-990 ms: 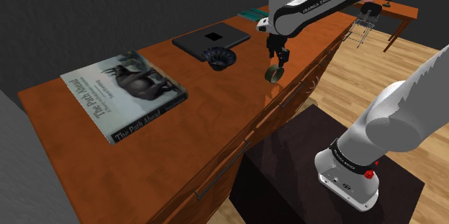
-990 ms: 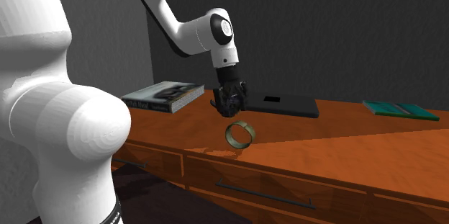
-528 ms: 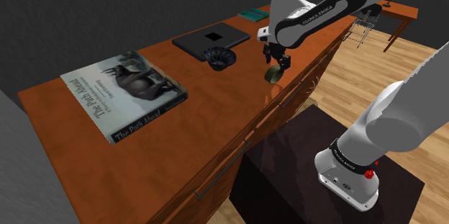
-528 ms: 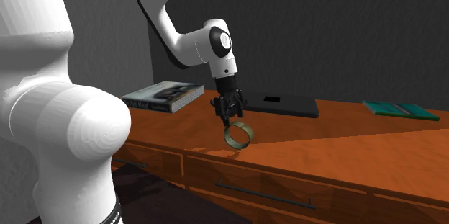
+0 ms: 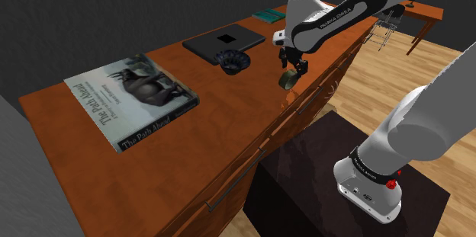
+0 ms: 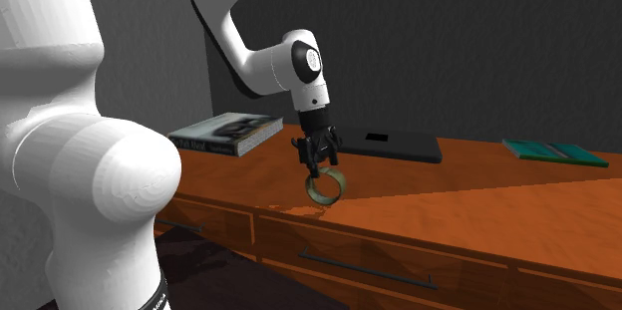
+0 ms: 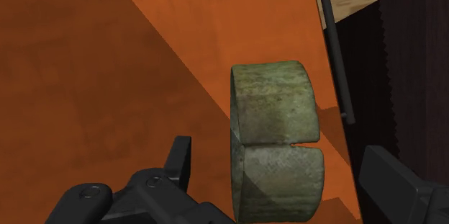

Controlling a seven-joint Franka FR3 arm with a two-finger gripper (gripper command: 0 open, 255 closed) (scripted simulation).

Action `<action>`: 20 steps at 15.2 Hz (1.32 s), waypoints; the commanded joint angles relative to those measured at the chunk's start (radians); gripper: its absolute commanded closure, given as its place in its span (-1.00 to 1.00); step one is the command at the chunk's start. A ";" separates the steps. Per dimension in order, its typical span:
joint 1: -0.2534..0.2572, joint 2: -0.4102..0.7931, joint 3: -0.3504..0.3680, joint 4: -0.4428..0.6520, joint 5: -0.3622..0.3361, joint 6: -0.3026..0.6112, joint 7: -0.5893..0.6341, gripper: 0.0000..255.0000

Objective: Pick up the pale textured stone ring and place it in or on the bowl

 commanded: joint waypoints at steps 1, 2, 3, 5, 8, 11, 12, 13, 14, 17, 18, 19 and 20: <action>0.000 0.000 0.000 0.000 0.000 0.000 0.000 -1.00; 0.000 0.000 0.000 0.000 0.000 0.000 0.000 1.00; 0.000 0.000 0.000 0.000 0.000 0.000 0.000 1.00; 0.000 0.000 0.000 0.000 0.000 0.000 0.000 1.00; 0.000 0.000 0.000 0.000 0.000 0.000 0.000 1.00; 0.000 0.000 0.000 0.000 0.000 0.000 0.000 1.00; 0.001 -0.011 0.001 0.004 0.003 -0.014 -0.004 1.00; 0.001 -0.021 0.002 0.008 0.005 -0.029 -0.008 1.00; 0.002 -0.032 0.002 0.012 0.008 -0.043 -0.012 1.00; 0.004 -0.062 0.005 0.026 0.015 -0.086 -0.024 1.00; 0.005 -0.071 0.006 0.032 0.017 -0.101 -0.027 1.00; 0.006 -0.080 0.007 0.037 0.020 -0.115 -0.031 1.00; 0.007 -0.089 0.008 0.043 0.022 -0.129 -0.035 1.00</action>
